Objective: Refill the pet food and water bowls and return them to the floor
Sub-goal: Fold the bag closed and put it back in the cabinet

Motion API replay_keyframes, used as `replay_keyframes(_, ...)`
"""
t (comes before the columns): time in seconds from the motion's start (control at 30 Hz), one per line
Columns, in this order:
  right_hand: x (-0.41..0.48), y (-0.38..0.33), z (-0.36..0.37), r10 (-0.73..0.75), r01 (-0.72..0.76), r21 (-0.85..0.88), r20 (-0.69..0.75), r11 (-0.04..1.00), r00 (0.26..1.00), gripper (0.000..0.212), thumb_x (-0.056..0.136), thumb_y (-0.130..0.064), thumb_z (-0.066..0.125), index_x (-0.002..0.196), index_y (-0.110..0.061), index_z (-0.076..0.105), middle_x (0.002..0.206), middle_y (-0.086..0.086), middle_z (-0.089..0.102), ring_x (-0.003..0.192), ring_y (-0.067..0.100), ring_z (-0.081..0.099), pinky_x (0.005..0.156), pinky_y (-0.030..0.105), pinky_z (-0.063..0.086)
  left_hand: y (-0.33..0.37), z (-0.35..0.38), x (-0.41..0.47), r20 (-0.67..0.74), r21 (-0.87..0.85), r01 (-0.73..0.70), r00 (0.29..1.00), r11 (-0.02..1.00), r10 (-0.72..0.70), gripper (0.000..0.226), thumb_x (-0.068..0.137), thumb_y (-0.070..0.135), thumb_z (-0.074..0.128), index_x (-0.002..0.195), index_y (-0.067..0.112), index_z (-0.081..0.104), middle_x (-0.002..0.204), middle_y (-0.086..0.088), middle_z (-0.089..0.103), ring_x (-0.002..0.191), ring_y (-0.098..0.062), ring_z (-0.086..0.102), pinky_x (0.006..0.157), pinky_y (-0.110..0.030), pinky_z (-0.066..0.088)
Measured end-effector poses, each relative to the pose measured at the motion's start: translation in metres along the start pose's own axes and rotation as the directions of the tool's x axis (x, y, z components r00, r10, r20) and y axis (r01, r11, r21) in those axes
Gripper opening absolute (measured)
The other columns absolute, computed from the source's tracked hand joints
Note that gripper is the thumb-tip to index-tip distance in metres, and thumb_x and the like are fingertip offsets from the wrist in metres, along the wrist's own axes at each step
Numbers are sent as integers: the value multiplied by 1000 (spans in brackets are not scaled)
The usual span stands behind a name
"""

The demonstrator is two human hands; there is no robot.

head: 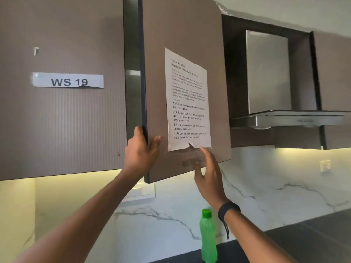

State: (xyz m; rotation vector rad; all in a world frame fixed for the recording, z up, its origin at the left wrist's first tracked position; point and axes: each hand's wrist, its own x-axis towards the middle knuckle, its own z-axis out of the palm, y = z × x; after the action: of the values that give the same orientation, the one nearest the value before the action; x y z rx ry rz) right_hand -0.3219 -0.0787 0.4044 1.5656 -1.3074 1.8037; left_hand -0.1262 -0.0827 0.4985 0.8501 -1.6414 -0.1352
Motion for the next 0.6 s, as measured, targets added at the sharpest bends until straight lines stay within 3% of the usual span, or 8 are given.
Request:
replay_keyframes(0.1, 24, 12, 28, -64, 67, -46, 56, 997, 996, 56, 97, -44, 36, 147, -17, 36, 156, 1, 33, 145, 12, 27, 117, 20, 21, -14, 5, 6, -32, 61, -43, 998, 997, 45, 47, 93, 46, 55, 120, 10, 41, 101, -10, 61, 89, -35, 60, 75, -45, 52)
replay_keyframes(0.2, 40, 19, 53, -98, 101, -75, 45, 992, 994, 58, 101, -46, 29, 153, -21, 26, 162, -2, 17, 150, 12, 11, 122, 33, 15, -29, 11, 9, -31, 193, -61, 997, 979, 68, 63, 96, 49, 44, 143, 13, 24, 130, -16, 54, 103, -39, 57, 81, -46, 49)
replay_keyframes(0.3, 47, 26, 71, -152, 162, -117, 92, 980, 984, 61, 101, -47, 24, 156, -22, 13, 164, -3, 4, 151, 11, -3, 123, 42, 6, -43, 16, 18, -72, 346, -154, 979, 926, 190, 76, 98, 45, 41, 154, 16, -1, 161, -6, 13, 140, -33, 30, 104, -49, 37)
replay_keyframes(0.37, 49, 34, 80, -187, 205, -138, 132, 969, 974, 63, 100, -48, 24, 156, -21, 9, 164, -1, -1, 151, 12, -7, 123, 44, 1, -57, 18, 26, -55, 539, -299, 920, 787, 387, 74, 100, 34, 42, 154, 16, -6, 163, 1, -11, 150, -23, 0, 117, -50, 13)
replay_keyframes(0.4, 49, 37, 83, -206, 227, -154, 139, 962, 969, 64, 100, -47, 26, 156, -21, 9, 164, 0, -1, 151, 13, -7, 122, 45, 1, -66, 18, 30, 8, 631, -367, 884, 683, 467, 74, 100, 25, 45, 155, 15, -4, 162, 0, -13, 150, -21, -8, 119, -52, 4)
replay_keyframes(0.47, 49, 45, 87, -242, 267, -182, 151, 946, 959, 64, 100, -46, 26, 156, -21, 10, 164, 1, -1, 151, 15, -6, 122, 46, 1, -80, 21, 37, 122, 742, -430, 842, 514, 526, 80, 93, 7, 53, 155, 12, 3, 163, -5, -4, 150, -23, -8, 119, -55, 1)
replay_keyframes(0.6, 52, 61, 94, -284, 328, -235, 202, 915, 937, 63, 101, -46, 25, 156, -20, 9, 164, 2, -1, 151, 17, -5, 123, 46, 4, -95, 27, 47, 137, 775, -396, 866, 492, 481, 81, 91, 3, 55, 155, 12, 5, 163, -6, 2, 150, -25, 0, 119, -55, 5)
